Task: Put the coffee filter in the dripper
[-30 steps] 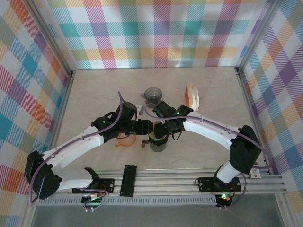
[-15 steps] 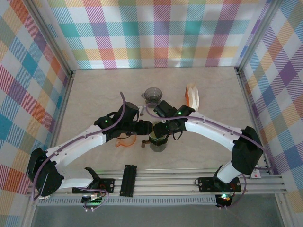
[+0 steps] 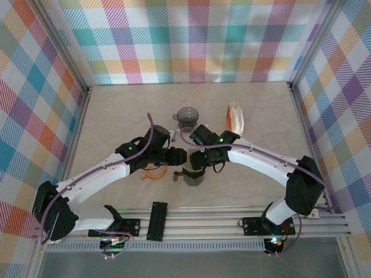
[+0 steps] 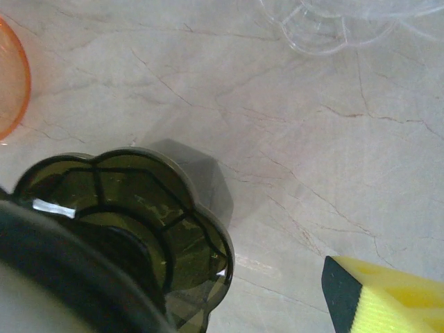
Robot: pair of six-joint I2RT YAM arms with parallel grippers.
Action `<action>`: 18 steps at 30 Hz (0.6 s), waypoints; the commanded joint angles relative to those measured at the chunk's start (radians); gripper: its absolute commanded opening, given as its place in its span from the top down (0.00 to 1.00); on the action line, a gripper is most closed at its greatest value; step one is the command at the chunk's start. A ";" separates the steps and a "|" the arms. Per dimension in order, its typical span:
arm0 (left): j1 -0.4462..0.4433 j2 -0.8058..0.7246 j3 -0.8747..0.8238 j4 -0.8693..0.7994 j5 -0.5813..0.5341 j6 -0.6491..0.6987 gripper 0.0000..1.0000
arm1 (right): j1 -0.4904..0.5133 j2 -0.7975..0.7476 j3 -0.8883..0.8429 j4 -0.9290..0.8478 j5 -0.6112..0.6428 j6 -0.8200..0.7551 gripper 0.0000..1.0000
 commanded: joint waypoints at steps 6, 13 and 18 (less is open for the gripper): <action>-0.010 -0.009 -0.015 -0.012 -0.013 -0.014 0.52 | -0.004 0.031 -0.012 -0.002 0.016 0.010 0.23; -0.010 -0.008 -0.022 -0.004 -0.011 -0.016 0.53 | -0.005 -0.003 0.011 -0.010 0.010 0.006 0.23; -0.010 -0.008 -0.026 0.003 -0.012 -0.020 0.54 | -0.004 -0.044 0.027 -0.013 0.010 0.004 0.23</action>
